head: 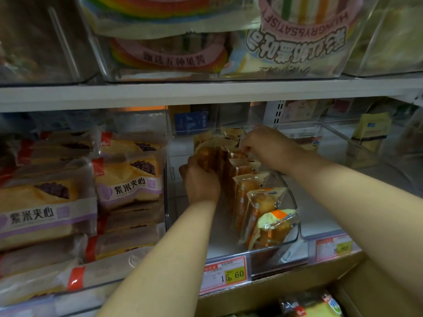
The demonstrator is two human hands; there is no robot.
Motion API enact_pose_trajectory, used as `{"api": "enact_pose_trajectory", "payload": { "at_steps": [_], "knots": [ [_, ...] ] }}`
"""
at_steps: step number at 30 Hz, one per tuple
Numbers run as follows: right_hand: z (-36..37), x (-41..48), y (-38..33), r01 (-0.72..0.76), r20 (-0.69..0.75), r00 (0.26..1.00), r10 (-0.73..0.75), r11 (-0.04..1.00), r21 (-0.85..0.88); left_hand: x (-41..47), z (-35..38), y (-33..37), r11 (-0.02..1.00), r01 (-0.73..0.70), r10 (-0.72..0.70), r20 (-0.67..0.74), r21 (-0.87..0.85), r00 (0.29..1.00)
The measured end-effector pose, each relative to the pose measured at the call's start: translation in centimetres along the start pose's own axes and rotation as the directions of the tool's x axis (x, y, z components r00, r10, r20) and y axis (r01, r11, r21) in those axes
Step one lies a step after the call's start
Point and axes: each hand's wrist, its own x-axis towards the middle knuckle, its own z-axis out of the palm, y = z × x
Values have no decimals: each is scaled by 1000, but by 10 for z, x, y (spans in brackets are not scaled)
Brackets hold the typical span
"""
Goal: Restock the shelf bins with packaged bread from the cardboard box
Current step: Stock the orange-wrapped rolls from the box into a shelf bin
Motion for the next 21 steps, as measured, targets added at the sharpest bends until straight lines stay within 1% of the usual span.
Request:
{"api": "enact_pose_trajectory", "payload": {
  "at_steps": [3,7,11,14,18,20,21],
  "knots": [
    [-5,1,6,-58,-10,998,59,995,85,0,0,-1,1000,8,-8,41,2,999],
    [-13,-2,-4,-73,-33,996,84,963,258,-3,1,1,1000,12,-12,61,-15,998],
    [-6,10,-17,-169,-77,974,212,912,374,-1,2,-3,999,-1,3,39,-40,999],
    [2,22,-20,-252,-37,956,290,883,397,-1,3,-5,998,5,-3,26,-64,1000],
    [0,32,-19,-280,-44,949,311,900,334,0,5,-5,993,18,-15,28,-115,999],
    [-1,32,-18,-268,-89,948,307,916,298,0,4,-4,989,33,-30,26,-147,999],
    [0,30,-17,-252,-145,942,303,923,292,-1,4,-4,984,38,-36,16,-173,999]
  ]
}}
